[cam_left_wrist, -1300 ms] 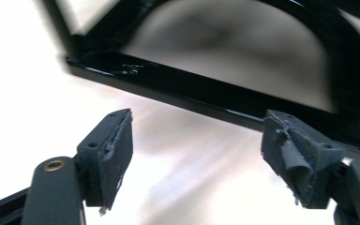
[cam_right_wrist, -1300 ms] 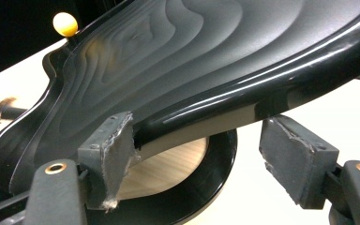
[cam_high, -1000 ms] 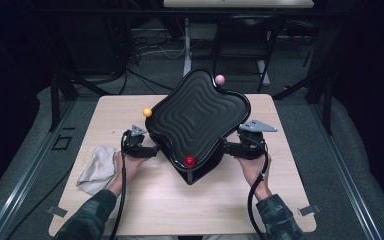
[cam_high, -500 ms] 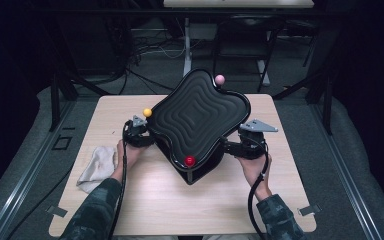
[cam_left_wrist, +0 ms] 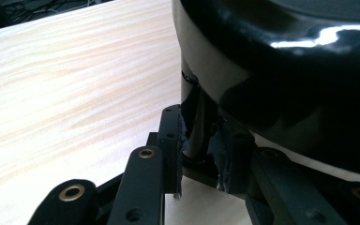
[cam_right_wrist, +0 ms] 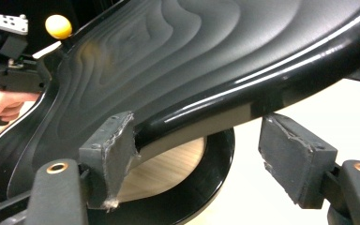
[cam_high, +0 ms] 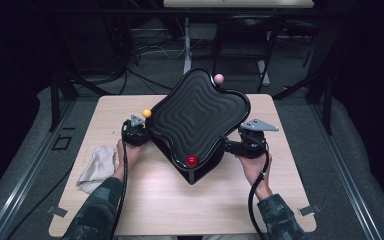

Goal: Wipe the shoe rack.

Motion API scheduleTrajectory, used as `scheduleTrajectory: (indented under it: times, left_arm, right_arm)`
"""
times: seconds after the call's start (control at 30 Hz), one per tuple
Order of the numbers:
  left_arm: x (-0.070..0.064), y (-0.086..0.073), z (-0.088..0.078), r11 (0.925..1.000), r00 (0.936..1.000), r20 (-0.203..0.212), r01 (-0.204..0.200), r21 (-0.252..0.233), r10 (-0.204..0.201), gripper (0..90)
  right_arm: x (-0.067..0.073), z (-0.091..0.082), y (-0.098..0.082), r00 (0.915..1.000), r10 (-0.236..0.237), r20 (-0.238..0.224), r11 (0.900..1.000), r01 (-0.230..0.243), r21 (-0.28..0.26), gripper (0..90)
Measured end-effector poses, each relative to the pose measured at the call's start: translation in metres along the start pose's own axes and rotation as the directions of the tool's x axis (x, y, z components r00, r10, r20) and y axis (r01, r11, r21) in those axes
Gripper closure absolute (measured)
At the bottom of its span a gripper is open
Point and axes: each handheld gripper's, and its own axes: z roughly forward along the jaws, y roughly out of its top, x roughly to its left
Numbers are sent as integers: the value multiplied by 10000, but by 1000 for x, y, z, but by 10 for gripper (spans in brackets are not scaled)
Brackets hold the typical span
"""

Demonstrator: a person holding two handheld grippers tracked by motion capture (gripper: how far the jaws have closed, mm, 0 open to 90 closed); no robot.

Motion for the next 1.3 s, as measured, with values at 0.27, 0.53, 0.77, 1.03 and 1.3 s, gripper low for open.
scheduleTrajectory:
  times: [0.27,0.53,0.77,1.03,1.3]
  left_arm:
    - [-15,-7,-16,9986,9979,-468,462,276,-449,740]
    - [-27,-21,-34,9975,9947,-799,665,227,-645,741]
    - [-36,-32,-51,9966,9936,-838,784,258,-760,741]
    - [-51,-43,-68,9980,9970,-566,547,330,-527,740]
    - [-65,-54,-85,9989,9994,-257,232,410,-221,739]
  right_arm:
    - [-8,1,-3,9997,137,193,9999,-138,57,314]
    - [-9,3,-3,9991,15,432,9997,-26,262,483]
    - [-7,8,-4,9993,-218,316,9987,203,466,596]
    - [-12,9,-5,9995,-106,296,9987,91,497,675]
    - [-19,11,-7,9994,45,338,9976,-68,682,697]
